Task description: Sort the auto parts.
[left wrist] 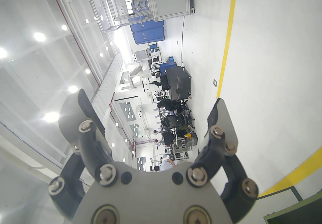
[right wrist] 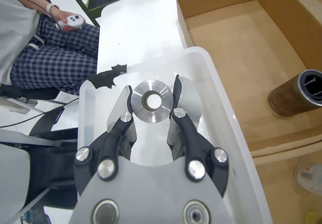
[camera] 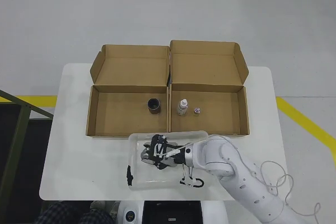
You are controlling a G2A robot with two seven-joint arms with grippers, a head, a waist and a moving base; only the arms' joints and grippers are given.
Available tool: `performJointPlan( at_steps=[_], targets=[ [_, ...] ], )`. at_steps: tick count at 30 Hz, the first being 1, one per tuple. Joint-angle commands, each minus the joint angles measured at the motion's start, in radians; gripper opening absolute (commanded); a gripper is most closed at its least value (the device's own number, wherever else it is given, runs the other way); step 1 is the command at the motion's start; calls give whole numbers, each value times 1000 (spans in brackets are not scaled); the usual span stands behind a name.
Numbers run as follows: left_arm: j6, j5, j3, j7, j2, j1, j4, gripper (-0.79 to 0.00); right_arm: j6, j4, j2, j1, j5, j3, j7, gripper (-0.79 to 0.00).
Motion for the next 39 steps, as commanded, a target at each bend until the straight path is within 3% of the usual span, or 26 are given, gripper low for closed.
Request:
performJointPlan(
  at_steps=[1,20,39],
  targets=[
    [0,0,0,0,0,0,0,0,17,-15,2,-7,26,15,-8,-785],
    [0,0,0,0,0,0,0,0,90,-75,17,-73,232,139,-173,-785],
    [0,0,0,0,0,0,0,0,63,-113,30,-110,236,208,-258,-785]
  ],
)
